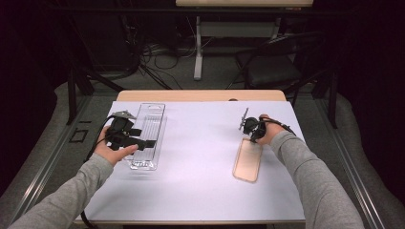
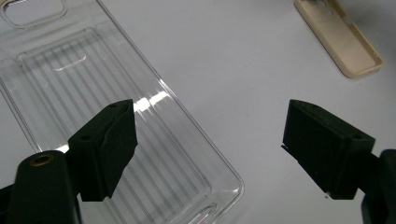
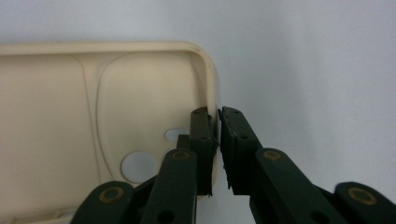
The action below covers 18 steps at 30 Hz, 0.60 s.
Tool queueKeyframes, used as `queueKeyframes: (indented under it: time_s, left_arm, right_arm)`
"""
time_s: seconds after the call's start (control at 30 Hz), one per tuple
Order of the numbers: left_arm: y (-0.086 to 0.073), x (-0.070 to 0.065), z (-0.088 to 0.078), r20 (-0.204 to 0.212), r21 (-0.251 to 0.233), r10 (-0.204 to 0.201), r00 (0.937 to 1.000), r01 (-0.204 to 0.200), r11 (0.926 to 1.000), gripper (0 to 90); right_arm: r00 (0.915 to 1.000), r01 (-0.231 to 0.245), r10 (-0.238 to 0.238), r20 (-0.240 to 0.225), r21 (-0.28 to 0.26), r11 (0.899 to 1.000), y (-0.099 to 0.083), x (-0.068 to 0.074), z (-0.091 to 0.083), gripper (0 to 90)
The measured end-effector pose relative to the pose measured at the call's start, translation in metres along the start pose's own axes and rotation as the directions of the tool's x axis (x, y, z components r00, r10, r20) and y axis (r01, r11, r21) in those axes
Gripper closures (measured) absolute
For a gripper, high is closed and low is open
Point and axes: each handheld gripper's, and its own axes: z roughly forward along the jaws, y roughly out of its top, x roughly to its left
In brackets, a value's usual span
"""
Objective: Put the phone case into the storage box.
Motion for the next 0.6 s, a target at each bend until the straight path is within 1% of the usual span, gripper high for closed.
queueKeyframes:
  time_s: [0.03,0.07,0.1,0.13,0.17,0.2,0.27,0.3,0.37,0.4,0.5,0.6]
  left_arm:
    - [0.0,0.0001,0.0001,0.0,-0.001,-0.002,1.0,0.002,1.0,17.9]
    - [0.0,0.0001,0.0001,0.0,-0.001,-0.001,1.0,0.001,1.0,17.9]
    - [-0.0001,0.0,0.0003,0.0,-0.001,-0.003,1.0,0.003,1.0,17.9]
    - [-0.0001,-0.0001,0.0005,0.001,0.001,-0.003,1.0,0.003,1.0,17.9]
    - [-0.0002,-0.0004,0.0011,0.003,0.0,-0.004,1.0,0.004,1.0,17.9]
    - [-0.0003,-0.0006,0.0013,0.002,0.0,-0.004,1.0,0.004,1.0,17.9]
    - [-0.0005,-0.0009,0.0017,0.002,0.001,-0.002,1.0,0.002,1.0,17.9]
    - [-0.0005,-0.001,0.0018,0.003,0.001,-0.002,1.0,0.002,1.0,17.9]
    - [-0.0005,-0.001,0.0018,0.003,0.001,-0.002,1.0,0.002,1.0,17.9]
    - [-0.0005,-0.0009,0.0018,0.001,0.001,-0.002,1.0,0.002,1.0,17.9]
    - [-0.0005,-0.0004,0.0017,0.001,0.001,-0.002,1.0,0.002,1.0,17.9]
    - [-0.0005,-0.0002,0.0017,0.001,0.003,-0.001,1.0,0.001,1.0,17.9]
  right_arm:
    - [1.0,0.001,-0.001,0.005,0.01,1.0,0.0003,0.0004,-0.0006,85.1]
    - [0.9999,0.012,-0.012,-0.001,0.02,1.0,0.0007,-0.0002,-0.0015,86.2]
    - [0.9999,0.013,-0.013,0.005,-0.028,1.0,-0.0006,0.0008,0.0023,86.7]
    - [0.9996,0.028,-0.028,-0.011,0.094,0.995,0.0031,-0.0003,-0.0062,87.1]
    - [0.9995,0.03,-0.029,-0.01,0.081,0.996,0.0028,0.0002,-0.0052,87.3]
    - [0.9997,0.024,-0.024,-0.001,0.025,0.999,0.001,0.0013,-0.0013,87.4]
    - [0.9992,0.039,-0.039,0.002,0.022,0.999,0.0011,0.0008,-0.0013,87.6]
    - [0.9995,0.03,-0.03,0.0,0.026,0.999,0.0009,0.0016,-0.0016,87.6]
    - [0.9993,0.038,-0.038,0.006,0.007,0.999,0.0004,0.002,-0.0003,87.7]
    - [0.9994,0.033,-0.033,0.009,0.003,0.999,0.0003,0.0027,-0.0001,87.7]
    - [0.9988,0.046,-0.046,0.015,0.004,0.999,0.0004,0.0029,-0.0002,87.7]
    - [0.9985,0.052,-0.052,0.014,0.019,0.998,0.0009,0.0026,-0.0014,87.8]
